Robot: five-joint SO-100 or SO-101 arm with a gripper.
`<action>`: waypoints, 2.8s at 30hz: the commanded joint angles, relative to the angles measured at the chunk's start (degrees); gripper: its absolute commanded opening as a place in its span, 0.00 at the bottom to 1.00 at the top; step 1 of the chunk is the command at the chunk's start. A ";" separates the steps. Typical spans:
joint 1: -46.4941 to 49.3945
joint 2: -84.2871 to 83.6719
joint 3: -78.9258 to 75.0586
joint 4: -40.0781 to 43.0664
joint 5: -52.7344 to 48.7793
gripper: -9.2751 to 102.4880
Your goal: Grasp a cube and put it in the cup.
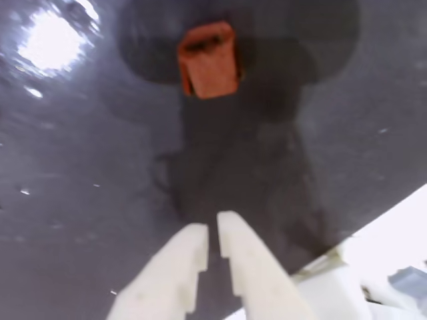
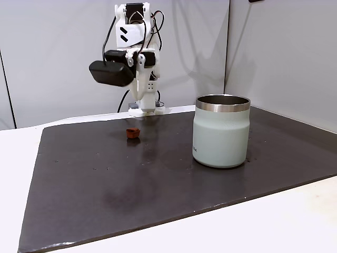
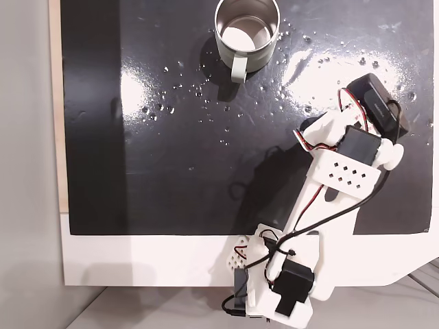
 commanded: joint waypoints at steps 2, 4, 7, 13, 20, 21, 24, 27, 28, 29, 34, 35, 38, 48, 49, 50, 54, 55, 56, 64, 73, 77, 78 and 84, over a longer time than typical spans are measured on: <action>-1.67 -1.14 -5.01 4.22 -3.25 0.08; -1.67 -1.14 -5.19 4.48 -3.52 0.09; -1.05 -1.14 -5.19 4.48 -3.87 0.09; 0.88 -2.64 -5.19 4.66 -4.13 0.20; 3.43 -5.10 -5.19 4.83 -4.57 0.39; 3.60 -5.19 -5.19 4.83 -4.66 0.39; 3.78 -5.19 -5.19 4.92 -4.83 0.40; 3.96 -5.45 -5.19 5.01 -4.92 0.40; 4.13 -5.62 -5.19 5.01 -4.92 0.40; 4.39 -5.89 -5.19 4.75 -4.92 0.39; 5.80 -6.94 -5.27 0.62 -3.87 0.39; 5.89 -7.29 -5.27 -0.18 -3.43 0.39; 6.24 -8.96 -5.01 -2.46 -2.29 0.39; 6.68 -14.33 -4.48 -7.91 -1.14 0.39; 6.77 -14.77 -4.39 -8.35 -1.14 0.39; 6.94 -15.47 -4.39 -8.79 -1.14 0.39; 7.47 -17.23 -4.13 -9.84 -1.05 0.39; 7.65 -17.49 -4.13 -10.11 -1.05 0.39; 7.82 -17.75 -4.13 -10.37 -1.05 0.39; 8.88 -20.04 -4.13 -12.30 -1.32 0.38; 8.44 -23.12 -3.96 -14.85 -1.32 0.37; 8.00 -23.12 -3.52 -14.85 -1.32 0.36; 7.91 -23.12 -3.25 -14.85 -1.32 0.35; 7.82 -22.85 -2.37 -15.21 -1.32 0.27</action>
